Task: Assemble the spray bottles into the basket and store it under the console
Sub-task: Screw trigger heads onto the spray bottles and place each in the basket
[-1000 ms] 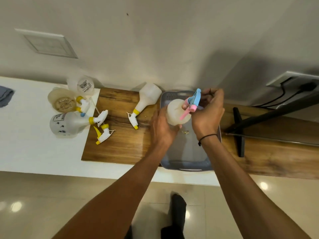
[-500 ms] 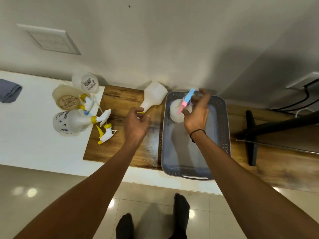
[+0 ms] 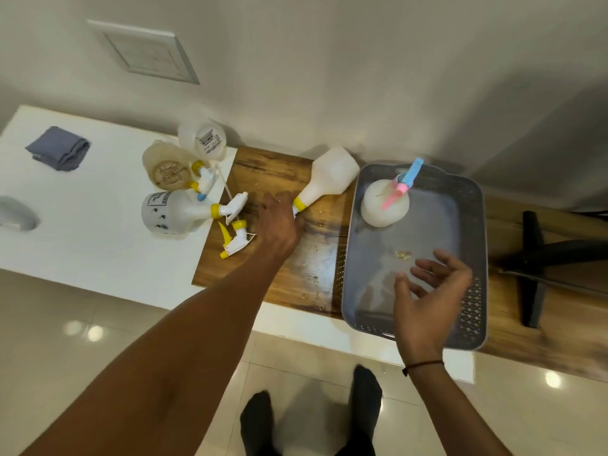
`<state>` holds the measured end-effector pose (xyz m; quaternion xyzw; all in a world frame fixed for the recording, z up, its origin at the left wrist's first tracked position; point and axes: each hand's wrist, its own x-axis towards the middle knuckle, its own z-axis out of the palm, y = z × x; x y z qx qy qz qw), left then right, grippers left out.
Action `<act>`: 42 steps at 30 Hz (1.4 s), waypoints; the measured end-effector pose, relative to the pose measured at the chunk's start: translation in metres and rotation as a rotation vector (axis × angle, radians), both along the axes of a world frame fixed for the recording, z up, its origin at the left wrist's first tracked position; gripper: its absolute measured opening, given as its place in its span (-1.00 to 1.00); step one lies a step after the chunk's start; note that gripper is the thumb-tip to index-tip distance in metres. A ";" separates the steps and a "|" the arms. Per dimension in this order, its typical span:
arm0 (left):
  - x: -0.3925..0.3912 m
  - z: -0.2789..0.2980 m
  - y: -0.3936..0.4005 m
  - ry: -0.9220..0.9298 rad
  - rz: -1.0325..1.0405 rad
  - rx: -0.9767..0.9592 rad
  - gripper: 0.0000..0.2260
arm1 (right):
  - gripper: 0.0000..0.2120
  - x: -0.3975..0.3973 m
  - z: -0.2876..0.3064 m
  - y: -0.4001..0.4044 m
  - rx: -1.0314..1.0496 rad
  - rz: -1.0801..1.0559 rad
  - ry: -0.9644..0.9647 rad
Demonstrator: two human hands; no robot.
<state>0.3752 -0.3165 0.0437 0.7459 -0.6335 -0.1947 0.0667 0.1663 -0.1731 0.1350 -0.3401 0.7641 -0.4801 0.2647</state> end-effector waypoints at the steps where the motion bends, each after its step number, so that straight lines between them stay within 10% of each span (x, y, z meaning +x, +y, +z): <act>1: 0.003 0.001 0.002 0.077 0.020 -0.026 -0.65 | -0.47 0.004 0.001 0.003 -0.002 0.031 0.018; 9: 0.053 0.057 0.045 0.204 0.024 -0.263 -0.82 | -0.56 0.042 0.025 -0.028 0.022 0.551 0.236; 17: 0.061 0.179 0.042 -0.052 -0.575 0.109 -0.78 | -0.09 0.085 0.032 -0.067 0.288 1.133 0.772; 23: 0.016 0.232 0.042 -0.228 -0.796 -0.024 -0.59 | -0.30 0.072 0.041 -0.042 0.269 0.844 0.448; 27: -0.029 0.233 0.043 0.055 -0.837 -0.118 -0.41 | -0.50 0.032 0.041 -0.023 0.237 0.435 0.261; 34: -0.088 0.189 0.031 0.596 -0.616 -0.027 -0.71 | -0.46 -0.046 0.038 -0.033 0.220 0.027 0.184; 42: -0.099 0.136 0.033 0.683 -0.312 0.111 -0.90 | -0.44 -0.090 0.013 -0.107 0.172 -0.076 0.117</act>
